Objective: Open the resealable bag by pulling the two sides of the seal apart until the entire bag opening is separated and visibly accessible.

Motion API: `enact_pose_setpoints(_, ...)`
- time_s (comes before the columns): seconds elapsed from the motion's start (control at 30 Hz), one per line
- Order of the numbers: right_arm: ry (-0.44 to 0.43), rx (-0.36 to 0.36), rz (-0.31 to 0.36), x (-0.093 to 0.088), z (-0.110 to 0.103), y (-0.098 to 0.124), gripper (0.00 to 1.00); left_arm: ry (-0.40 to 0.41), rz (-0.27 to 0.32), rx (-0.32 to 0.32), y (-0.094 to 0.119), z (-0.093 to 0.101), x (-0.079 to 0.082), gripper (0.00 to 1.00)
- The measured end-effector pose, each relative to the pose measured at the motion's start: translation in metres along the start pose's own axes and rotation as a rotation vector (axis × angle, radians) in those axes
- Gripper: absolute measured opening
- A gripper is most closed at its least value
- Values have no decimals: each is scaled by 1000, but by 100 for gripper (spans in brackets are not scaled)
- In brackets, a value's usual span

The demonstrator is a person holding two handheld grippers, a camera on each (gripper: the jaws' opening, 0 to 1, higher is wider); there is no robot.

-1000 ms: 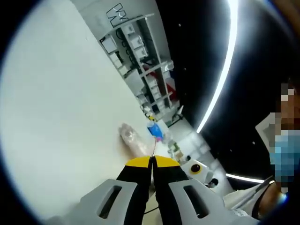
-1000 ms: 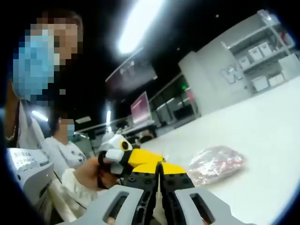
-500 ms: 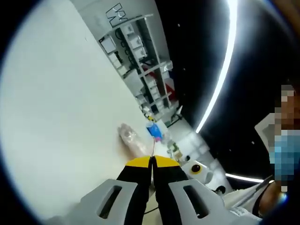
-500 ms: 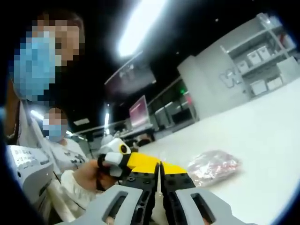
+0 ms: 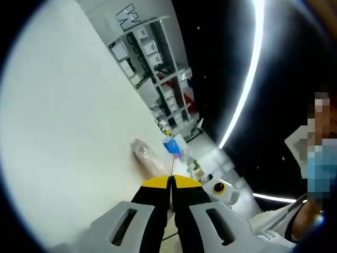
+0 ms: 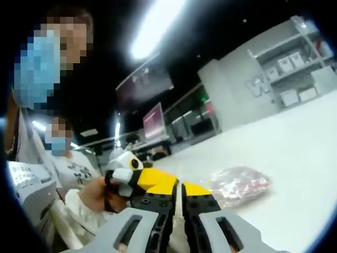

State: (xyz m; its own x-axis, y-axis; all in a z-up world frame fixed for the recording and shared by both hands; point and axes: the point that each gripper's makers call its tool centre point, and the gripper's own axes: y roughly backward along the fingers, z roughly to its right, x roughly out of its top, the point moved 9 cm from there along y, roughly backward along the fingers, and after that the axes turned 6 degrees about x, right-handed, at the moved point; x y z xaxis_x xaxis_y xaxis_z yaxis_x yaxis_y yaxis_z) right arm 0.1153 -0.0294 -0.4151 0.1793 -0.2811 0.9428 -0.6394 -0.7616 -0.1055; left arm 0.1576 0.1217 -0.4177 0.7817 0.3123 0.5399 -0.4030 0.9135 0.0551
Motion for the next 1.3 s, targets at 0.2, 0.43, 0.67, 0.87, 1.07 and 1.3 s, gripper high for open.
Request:
enact_pose_setpoints(0.2, -6, 4, -10, -1, 0, 0, 0, -12, -1, -2, 0, 1, -1, 1)
enact_pose_setpoints(0.43, -24, 7, -12, -1, 0, 0, 0, -26, -1, 5, 0, 1, -2, 1)
enact_pose_setpoints(0.67, -4, 1, -2, -1, -2, 0, 0, -58, -1, 27, 0, 2, -2, 4)
enact_pose_setpoints(0.87, -11, 6, 16, -1, -2, 0, 0, -41, 2, 25, 1, 1, -1, 6)
enact_pose_setpoints(1.07, -11, 12, 17, -1, -3, 0, 0, -14, -5, 11, 0, 1, -2, 2)
enact_pose_setpoints(1.3, -17, 8, 21, -2, -2, 1, 0, -18, -12, 14, -1, 1, -3, 1)
